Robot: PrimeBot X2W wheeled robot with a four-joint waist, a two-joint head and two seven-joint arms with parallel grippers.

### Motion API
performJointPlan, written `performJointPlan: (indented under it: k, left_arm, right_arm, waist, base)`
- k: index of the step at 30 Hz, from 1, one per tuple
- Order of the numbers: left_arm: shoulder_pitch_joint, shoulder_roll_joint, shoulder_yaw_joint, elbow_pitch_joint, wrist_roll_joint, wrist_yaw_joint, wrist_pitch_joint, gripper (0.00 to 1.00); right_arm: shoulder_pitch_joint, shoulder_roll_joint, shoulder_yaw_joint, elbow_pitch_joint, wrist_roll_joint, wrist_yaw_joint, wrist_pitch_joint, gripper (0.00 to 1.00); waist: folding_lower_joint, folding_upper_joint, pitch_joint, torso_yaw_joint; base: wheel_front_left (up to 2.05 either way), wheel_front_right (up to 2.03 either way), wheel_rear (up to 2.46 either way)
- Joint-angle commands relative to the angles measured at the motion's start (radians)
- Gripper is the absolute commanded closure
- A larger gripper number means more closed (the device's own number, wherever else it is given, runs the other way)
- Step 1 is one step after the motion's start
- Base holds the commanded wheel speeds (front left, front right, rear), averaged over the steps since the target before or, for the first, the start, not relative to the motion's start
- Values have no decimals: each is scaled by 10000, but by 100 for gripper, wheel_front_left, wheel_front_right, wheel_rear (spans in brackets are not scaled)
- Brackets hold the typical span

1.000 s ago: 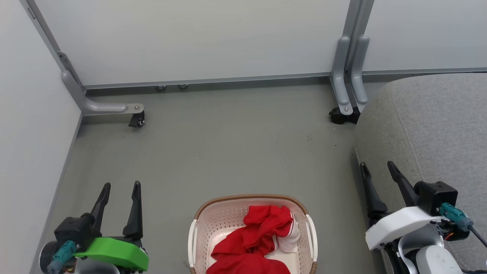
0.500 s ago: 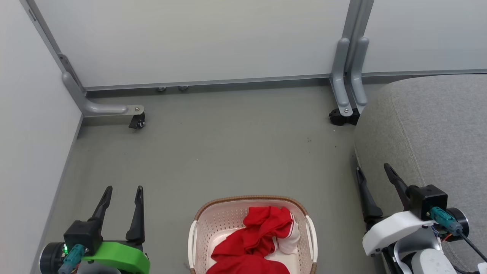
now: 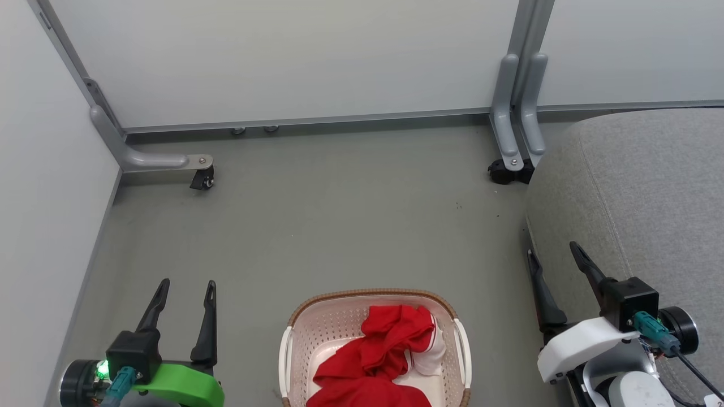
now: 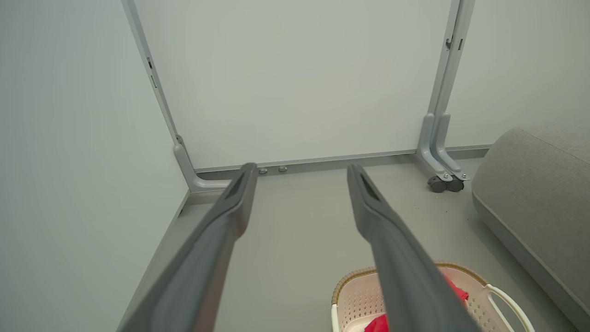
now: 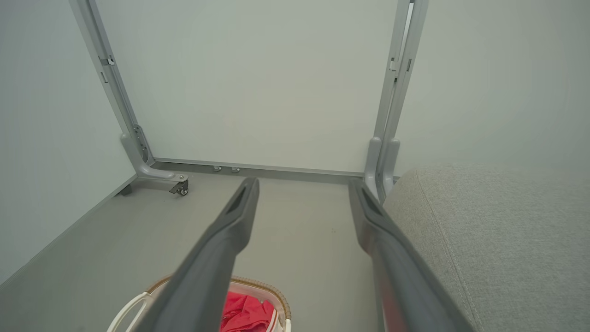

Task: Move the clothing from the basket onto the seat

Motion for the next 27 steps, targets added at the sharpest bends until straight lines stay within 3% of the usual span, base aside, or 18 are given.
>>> performJointPlan:
  k: [1, 18, 27]
  left_arm:
    - [186, 1, 41, 39, 154, 1, -92, 0]
    - [122, -57, 172, 113, 13, 1, -77, 0]
    - [-943, -309, -968, 805, -63, 1, -74, 0]
  right_arm:
    - [91, -4, 24, -25, -183, 1, -84, 0]
    - [-169, -1, 130, 23, 249, 1, -174, 0]
    - [-942, -1, 402, -452, 245, 1, -183, 0]
  waist:
    - [0, 0, 7, -2]
    - [0, 0, 212, -114]
    - [0, 0, 1432, -484]
  base:
    - [0, 0, 0]
    - [0, 0, 0]
    - [0, 0, 0]
